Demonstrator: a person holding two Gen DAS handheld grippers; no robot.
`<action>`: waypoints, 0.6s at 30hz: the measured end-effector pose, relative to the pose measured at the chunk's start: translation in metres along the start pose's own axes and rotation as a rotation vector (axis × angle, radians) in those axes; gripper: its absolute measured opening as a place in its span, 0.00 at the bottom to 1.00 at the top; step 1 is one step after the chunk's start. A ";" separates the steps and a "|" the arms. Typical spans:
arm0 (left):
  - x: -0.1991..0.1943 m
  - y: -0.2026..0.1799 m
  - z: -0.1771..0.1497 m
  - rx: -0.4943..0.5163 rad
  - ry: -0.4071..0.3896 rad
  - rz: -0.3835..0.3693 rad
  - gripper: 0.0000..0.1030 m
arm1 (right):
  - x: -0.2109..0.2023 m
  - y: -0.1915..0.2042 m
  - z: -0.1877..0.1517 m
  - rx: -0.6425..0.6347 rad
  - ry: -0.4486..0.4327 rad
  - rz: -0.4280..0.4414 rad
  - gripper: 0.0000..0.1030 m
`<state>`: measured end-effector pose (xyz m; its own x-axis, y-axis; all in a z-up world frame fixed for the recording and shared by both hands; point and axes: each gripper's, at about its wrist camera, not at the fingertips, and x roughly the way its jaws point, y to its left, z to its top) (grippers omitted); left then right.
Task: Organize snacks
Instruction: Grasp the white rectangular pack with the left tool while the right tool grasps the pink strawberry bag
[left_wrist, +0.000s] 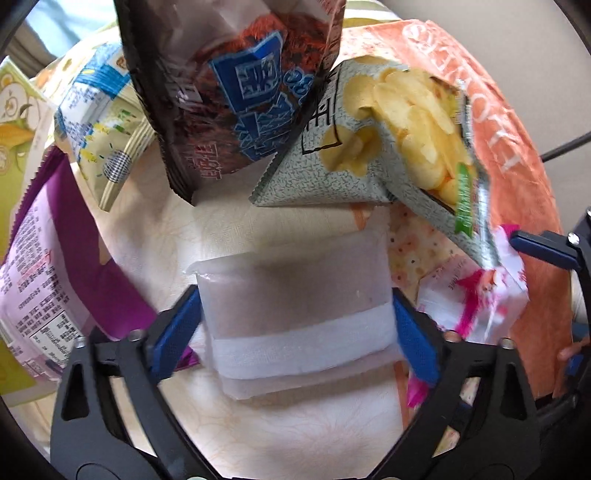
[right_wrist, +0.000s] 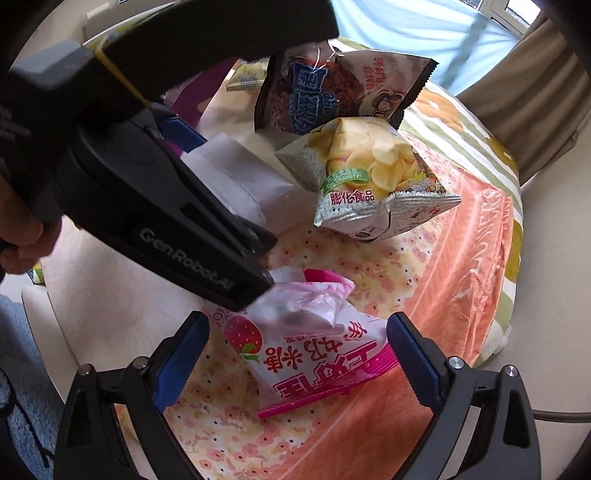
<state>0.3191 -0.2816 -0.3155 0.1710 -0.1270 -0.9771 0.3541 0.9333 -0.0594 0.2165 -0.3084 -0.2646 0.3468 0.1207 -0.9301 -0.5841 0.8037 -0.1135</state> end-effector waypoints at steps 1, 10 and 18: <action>-0.002 0.002 -0.001 0.007 -0.004 0.000 0.79 | 0.001 0.000 0.000 -0.002 0.004 0.000 0.93; -0.009 0.018 -0.005 -0.023 -0.003 -0.072 0.74 | 0.013 -0.007 0.001 0.021 0.048 0.014 0.93; -0.017 0.014 -0.028 -0.037 -0.009 -0.078 0.74 | 0.026 -0.018 0.007 0.056 0.047 0.024 0.71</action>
<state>0.2951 -0.2572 -0.3058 0.1527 -0.2030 -0.9672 0.3321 0.9323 -0.1432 0.2413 -0.3152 -0.2847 0.2980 0.1138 -0.9478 -0.5494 0.8324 -0.0728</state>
